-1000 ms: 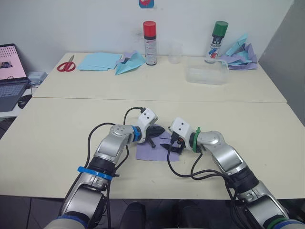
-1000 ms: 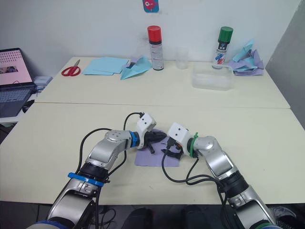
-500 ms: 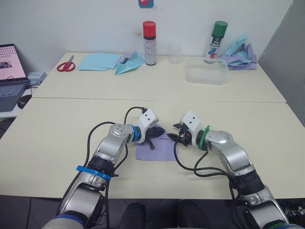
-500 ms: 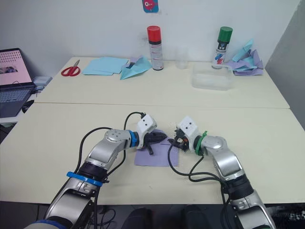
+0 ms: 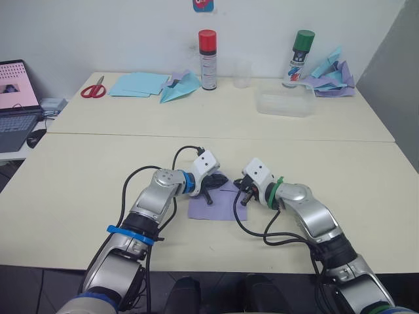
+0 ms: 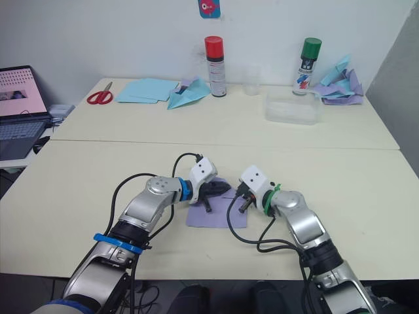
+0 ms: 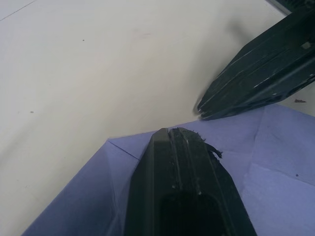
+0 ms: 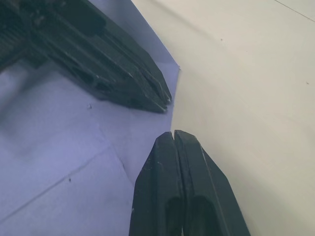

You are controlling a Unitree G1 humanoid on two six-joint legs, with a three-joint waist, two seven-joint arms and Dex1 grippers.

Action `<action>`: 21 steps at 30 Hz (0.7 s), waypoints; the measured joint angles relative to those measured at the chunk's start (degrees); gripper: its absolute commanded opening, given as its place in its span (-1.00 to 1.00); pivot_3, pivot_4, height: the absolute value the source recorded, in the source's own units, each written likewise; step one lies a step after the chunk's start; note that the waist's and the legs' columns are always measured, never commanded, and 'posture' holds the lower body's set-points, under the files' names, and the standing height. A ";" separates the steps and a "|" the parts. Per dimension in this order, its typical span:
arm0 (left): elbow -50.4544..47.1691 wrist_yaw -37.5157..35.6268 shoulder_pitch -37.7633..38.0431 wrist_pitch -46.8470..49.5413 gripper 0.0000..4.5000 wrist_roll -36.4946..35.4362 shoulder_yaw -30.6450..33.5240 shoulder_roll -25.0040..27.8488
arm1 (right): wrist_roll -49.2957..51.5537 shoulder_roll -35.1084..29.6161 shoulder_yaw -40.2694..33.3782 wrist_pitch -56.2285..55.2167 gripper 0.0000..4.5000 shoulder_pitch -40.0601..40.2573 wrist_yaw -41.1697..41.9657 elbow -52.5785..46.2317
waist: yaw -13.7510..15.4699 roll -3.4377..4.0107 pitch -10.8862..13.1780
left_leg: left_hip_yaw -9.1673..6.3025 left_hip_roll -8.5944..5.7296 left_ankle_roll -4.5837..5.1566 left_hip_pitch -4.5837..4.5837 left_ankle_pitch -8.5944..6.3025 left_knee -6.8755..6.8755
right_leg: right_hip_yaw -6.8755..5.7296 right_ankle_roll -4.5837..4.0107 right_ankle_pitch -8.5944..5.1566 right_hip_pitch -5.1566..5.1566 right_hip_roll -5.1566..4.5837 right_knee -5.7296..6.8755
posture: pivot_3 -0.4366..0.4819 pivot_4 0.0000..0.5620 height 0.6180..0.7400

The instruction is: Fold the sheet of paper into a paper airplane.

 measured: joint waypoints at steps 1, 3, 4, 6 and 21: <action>0.08 -0.03 0.00 -0.11 -1.00 0.01 -0.01 -0.01 | 0.09 -0.51 0.01 0.39 -0.99 0.50 0.22 -0.86 | 0.01 0.00 0.00 | 0.00 0.00 0.00 0.00 0.00 0.00 | -0.01 0.00 0.00 0.00 0.00 0.00 | -0.05 -0.47 1.00; 0.19 -0.09 -0.03 -0.24 -1.00 0.01 -0.04 -0.05 | 0.73 -2.33 -0.14 1.95 -0.99 2.13 1.08 -3.88 | 0.05 0.00 -0.01 | 0.00 0.00 0.00 0.00 0.00 0.00 | -0.01 0.00 0.00 0.01 0.00 -0.02 | -0.05 -0.47 1.00; 0.28 -0.09 -0.07 -0.25 -1.00 0.01 -0.05 -0.08 | 0.97 -3.10 -0.33 2.61 -0.99 2.91 1.47 -5.21 | 0.07 -0.01 -0.02 | 0.00 0.00 0.00 0.00 0.00 0.00 | -0.02 0.00 0.00 0.01 0.00 -0.03 | -0.05 -0.47 1.00; 0.40 -0.20 -0.10 -0.28 -1.00 0.01 0.01 -0.05 | 1.72 -4.38 -0.76 3.39 -0.99 4.27 2.16 -7.28 | 0.05 -0.01 -0.02 | 0.00 -0.01 0.00 0.01 0.00 -0.01 | -0.01 0.00 0.00 0.02 0.01 -0.03 | -0.05 -0.47 1.00; 1.31 -0.95 -0.73 -0.64 -1.00 0.02 0.09 -0.04 | 2.34 2.14 0.59 -0.77 -0.99 1.25 -0.53 -0.35 | 0.05 0.01 0.00 | 0.02 0.01 0.00 -0.02 0.00 0.01 | 0.01 0.00 0.00 -0.02 0.01 -0.01 | -0.05 -0.47 1.00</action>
